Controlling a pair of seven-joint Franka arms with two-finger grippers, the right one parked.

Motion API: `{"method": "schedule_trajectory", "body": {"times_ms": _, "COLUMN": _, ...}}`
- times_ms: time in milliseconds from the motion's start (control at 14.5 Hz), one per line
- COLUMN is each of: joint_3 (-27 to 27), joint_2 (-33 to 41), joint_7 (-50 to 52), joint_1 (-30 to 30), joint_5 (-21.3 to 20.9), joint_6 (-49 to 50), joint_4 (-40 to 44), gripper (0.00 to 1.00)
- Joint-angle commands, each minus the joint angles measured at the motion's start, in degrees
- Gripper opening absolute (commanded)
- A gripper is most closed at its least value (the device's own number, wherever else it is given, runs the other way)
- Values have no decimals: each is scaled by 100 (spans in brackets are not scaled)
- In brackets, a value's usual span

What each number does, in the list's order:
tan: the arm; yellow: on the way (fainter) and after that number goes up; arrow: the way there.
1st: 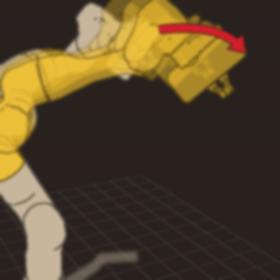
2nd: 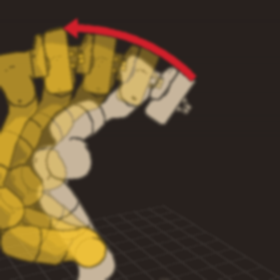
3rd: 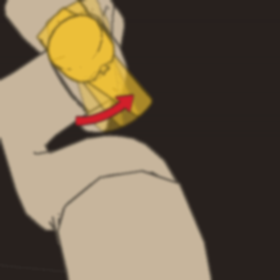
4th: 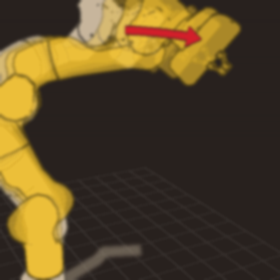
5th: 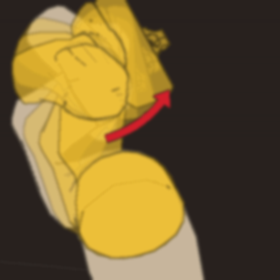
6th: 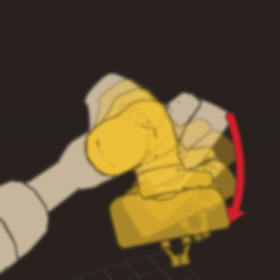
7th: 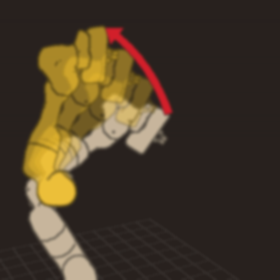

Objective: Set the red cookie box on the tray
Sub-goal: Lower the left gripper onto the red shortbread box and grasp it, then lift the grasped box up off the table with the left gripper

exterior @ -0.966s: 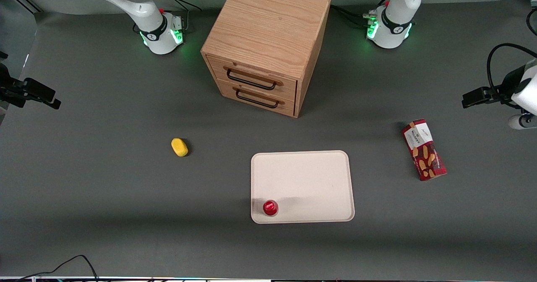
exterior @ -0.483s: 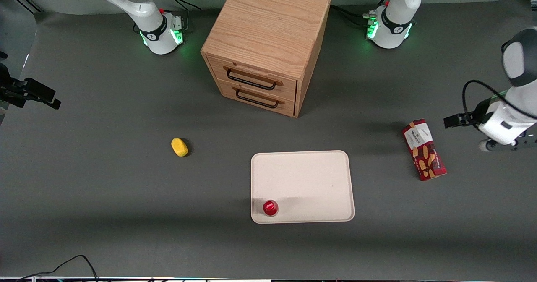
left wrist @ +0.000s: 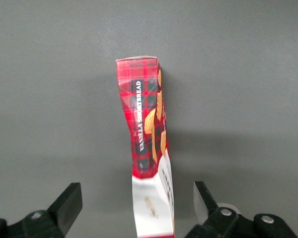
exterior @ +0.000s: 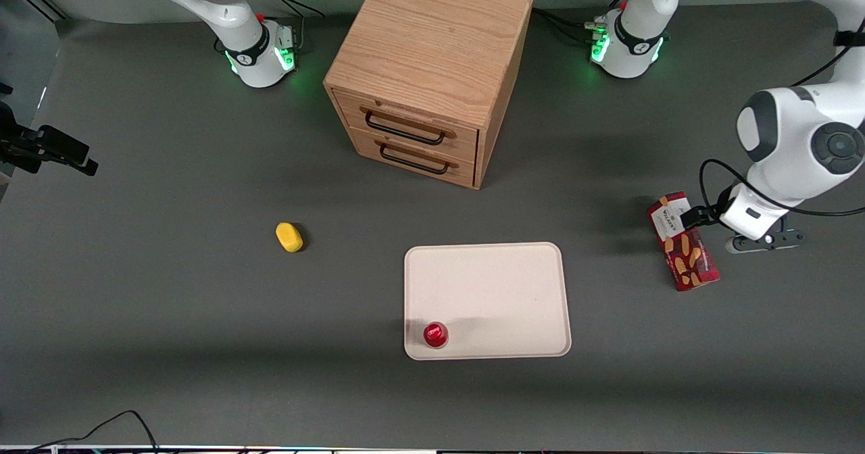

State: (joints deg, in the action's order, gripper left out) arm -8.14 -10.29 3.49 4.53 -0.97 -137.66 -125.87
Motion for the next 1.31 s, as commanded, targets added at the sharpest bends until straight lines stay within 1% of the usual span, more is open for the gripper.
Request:
{"method": "schedule_trajectory", "body": {"times_ms": 0, "joint_3": -30, "joint_2": -244, "joint_7": -103, "joint_1": 13, "joint_5": 124, "joint_6": -820, "joint_4": -270, "gripper": 100}}
{"method": "schedule_trajectory", "body": {"times_ms": 138, "joint_3": -30, "joint_2": -490, "joint_7": -103, "joint_1": 4, "joint_5": 141, "joint_6": -1235, "joint_4": -341, "gripper": 100}}
{"method": "schedule_trajectory", "body": {"times_ms": 276, "joint_3": -30, "joint_2": -649, "joint_7": -112, "joint_1": 13, "joint_5": 342, "joint_6": -1429, "joint_4": -341, "gripper": 100}}
{"method": "schedule_trajectory", "body": {"times_ms": 345, "joint_3": -21, "joint_2": -728, "joint_7": -103, "joint_1": 13, "joint_5": 378, "joint_6": -1560, "joint_4": -341, "gripper": 100}}
{"method": "schedule_trajectory", "body": {"times_ms": 414, "joint_3": -21, "joint_2": -798, "joint_7": -103, "joint_1": 13, "joint_5": 387, "joint_6": -1683, "joint_4": -350, "gripper": 97}}
{"method": "schedule_trajectory", "body": {"times_ms": 483, "joint_3": -21, "joint_2": -843, "joint_7": -103, "joint_1": 13, "joint_5": 396, "joint_6": -1763, "joint_4": -359, "gripper": 85}}
{"method": "schedule_trajectory", "body": {"times_ms": 552, "joint_3": -21, "joint_2": -843, "joint_7": -103, "joint_1": 13, "joint_5": 405, "joint_6": -1773, "joint_4": -376, "gripper": 69}}
{"method": "schedule_trajectory", "body": {"times_ms": 621, "joint_3": -21, "joint_2": -834, "joint_7": -103, "joint_1": 21, "joint_5": 405, "joint_6": -1773, "joint_4": -385, "gripper": 43}}
{"method": "schedule_trajectory", "body": {"times_ms": 690, "joint_3": -21, "joint_2": -834, "joint_7": -103, "joint_1": 13, "joint_5": 414, "joint_6": -1773, "joint_4": -385, "gripper": 19}}
{"method": "schedule_trajectory", "body": {"times_ms": 759, "joint_3": -21, "joint_2": -825, "joint_7": -103, "joint_1": 21, "joint_5": 414, "joint_6": -1773, "joint_4": -385, "gripper": 0}}
{"method": "schedule_trajectory", "body": {"times_ms": 1103, "joint_3": -12, "joint_2": -685, "joint_7": -68, "joint_1": 48, "joint_5": 414, "joint_6": -1633, "joint_4": -385, "gripper": 0}}
{"method": "schedule_trajectory", "body": {"times_ms": 1172, "joint_3": -3, "joint_2": -606, "joint_7": -42, "joint_1": 83, "joint_5": 414, "joint_6": -1423, "joint_4": -342, "gripper": 0}}
{"method": "schedule_trajectory", "body": {"times_ms": 1241, "joint_3": 40, "joint_2": -397, "joint_7": 19, "joint_1": 109, "joint_5": 414, "joint_6": -995, "joint_4": -237, "gripper": 0}}
